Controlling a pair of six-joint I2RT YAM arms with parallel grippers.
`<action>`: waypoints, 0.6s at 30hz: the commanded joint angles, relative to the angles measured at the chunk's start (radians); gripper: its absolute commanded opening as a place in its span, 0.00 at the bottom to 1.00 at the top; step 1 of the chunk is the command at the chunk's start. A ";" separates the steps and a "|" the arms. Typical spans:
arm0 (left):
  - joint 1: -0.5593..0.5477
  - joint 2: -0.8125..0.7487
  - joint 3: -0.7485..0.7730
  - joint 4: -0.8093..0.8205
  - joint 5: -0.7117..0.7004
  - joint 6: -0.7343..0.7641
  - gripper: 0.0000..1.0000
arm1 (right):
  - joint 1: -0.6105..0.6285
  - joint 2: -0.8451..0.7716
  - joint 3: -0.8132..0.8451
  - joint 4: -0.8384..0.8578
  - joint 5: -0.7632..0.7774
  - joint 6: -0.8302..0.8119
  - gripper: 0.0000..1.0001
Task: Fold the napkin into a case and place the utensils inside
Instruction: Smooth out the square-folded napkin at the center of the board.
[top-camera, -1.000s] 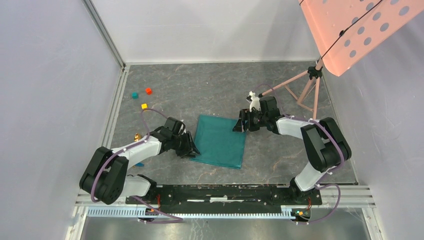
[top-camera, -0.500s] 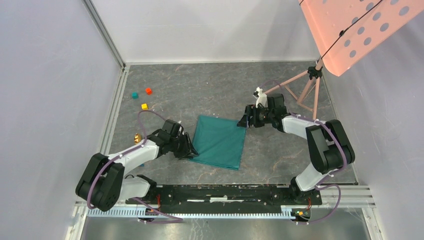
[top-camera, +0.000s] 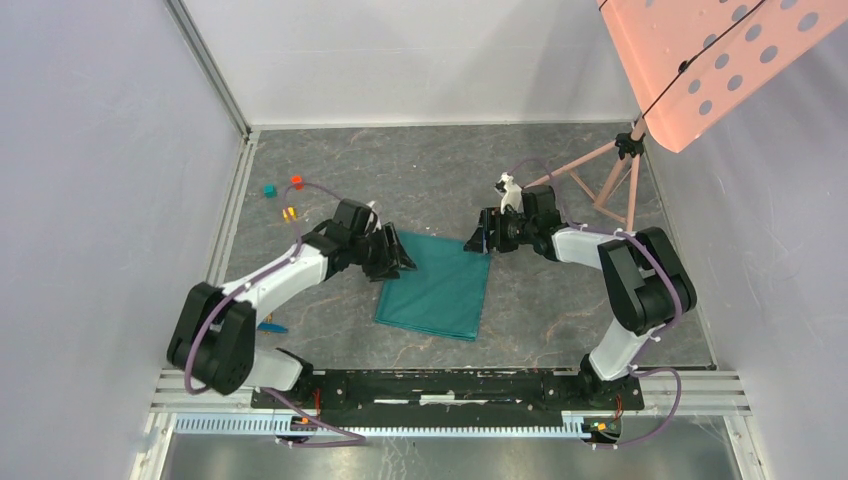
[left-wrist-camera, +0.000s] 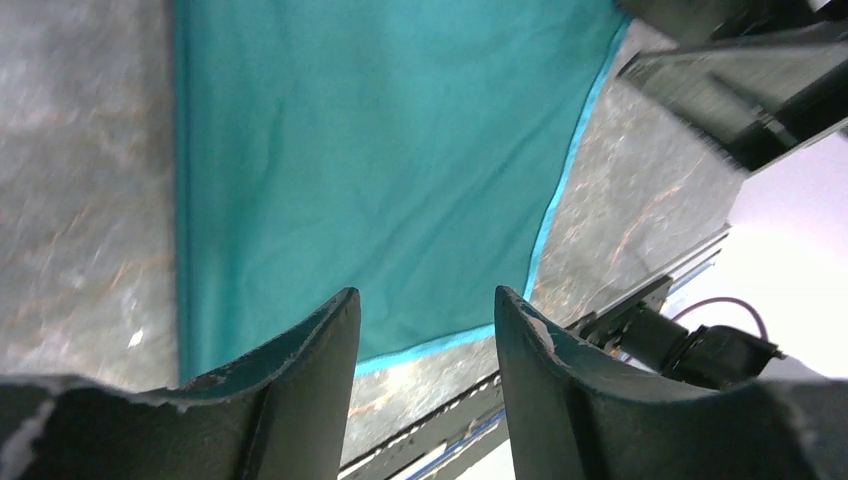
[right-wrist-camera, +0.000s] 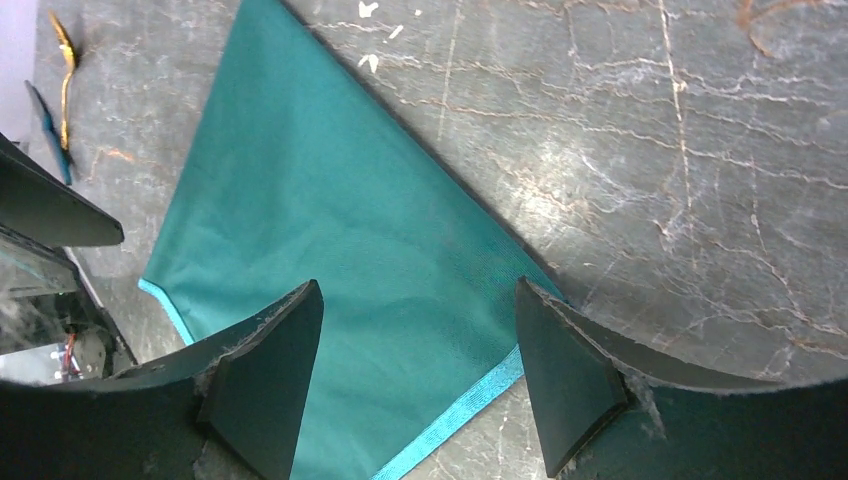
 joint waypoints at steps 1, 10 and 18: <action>0.005 0.137 0.115 0.077 0.056 0.003 0.59 | -0.002 0.014 -0.001 0.024 0.042 -0.031 0.76; 0.005 0.073 0.014 0.054 0.004 0.043 0.69 | 0.090 -0.122 0.081 -0.157 0.120 -0.098 0.78; 0.005 0.063 -0.063 0.080 0.028 0.059 0.71 | 0.301 -0.208 -0.117 0.021 -0.020 0.099 0.70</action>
